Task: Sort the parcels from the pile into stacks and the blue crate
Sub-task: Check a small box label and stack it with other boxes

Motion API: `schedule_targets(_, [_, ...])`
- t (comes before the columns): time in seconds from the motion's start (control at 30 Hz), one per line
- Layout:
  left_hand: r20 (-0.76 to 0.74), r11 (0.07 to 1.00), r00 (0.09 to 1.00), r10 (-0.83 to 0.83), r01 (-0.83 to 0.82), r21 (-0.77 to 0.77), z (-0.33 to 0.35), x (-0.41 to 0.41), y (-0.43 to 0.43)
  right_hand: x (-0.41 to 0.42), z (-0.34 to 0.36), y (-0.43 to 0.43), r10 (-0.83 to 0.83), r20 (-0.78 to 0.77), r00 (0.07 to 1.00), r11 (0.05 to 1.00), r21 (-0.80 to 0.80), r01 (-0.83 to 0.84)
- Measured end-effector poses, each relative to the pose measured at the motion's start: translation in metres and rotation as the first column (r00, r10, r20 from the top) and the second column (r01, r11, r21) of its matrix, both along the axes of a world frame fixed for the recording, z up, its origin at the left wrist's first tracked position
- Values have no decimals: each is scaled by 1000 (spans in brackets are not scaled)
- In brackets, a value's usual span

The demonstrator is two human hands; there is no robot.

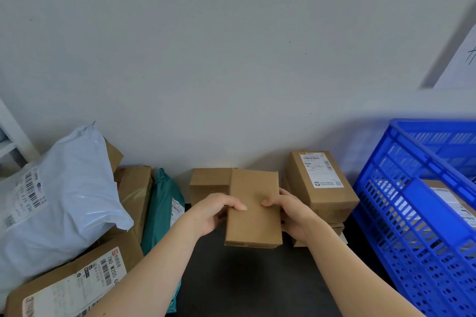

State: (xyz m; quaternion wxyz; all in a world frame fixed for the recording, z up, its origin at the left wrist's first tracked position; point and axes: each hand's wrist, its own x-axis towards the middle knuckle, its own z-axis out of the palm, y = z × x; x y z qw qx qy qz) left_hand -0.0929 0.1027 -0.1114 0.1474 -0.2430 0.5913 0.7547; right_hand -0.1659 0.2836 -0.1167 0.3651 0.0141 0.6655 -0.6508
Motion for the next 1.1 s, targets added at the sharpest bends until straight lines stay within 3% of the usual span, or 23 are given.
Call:
schedule_targets(0.33, [-97, 967, 994, -54, 28, -252, -3, -2, 1, -3, 2, 6, 122, -101, 987, 991, 76, -114])
schedule_targets(0.5, [-97, 889, 989, -115, 59, -453, -3, 0, 4, 1, 11, 4, 152, -101, 983, 988, 43, -148])
schedule_targets(0.63, [-74, 830, 978, -196, 125, -544, 2, 3, 9, 4, 15, -2, 70, -85, 994, 997, 37, -67])
schedule_targets(0.8, [-43, 839, 956, -290, 233, -491, 15, 1, 13, 3, 9, -9, -18, -142, 990, 999, 25, 22])
schedule_targets(0.97, [-90, 923, 980, -176, 132, -361, 26, 0, 15, -1, 8, -15, -82, -193, 978, 995, 37, 90])
schedule_targets(1.1, [-97, 918, 989, -111, 64, -391, 27, -6, 15, -1, 9, -19, -99, -215, 972, 992, 50, 112])
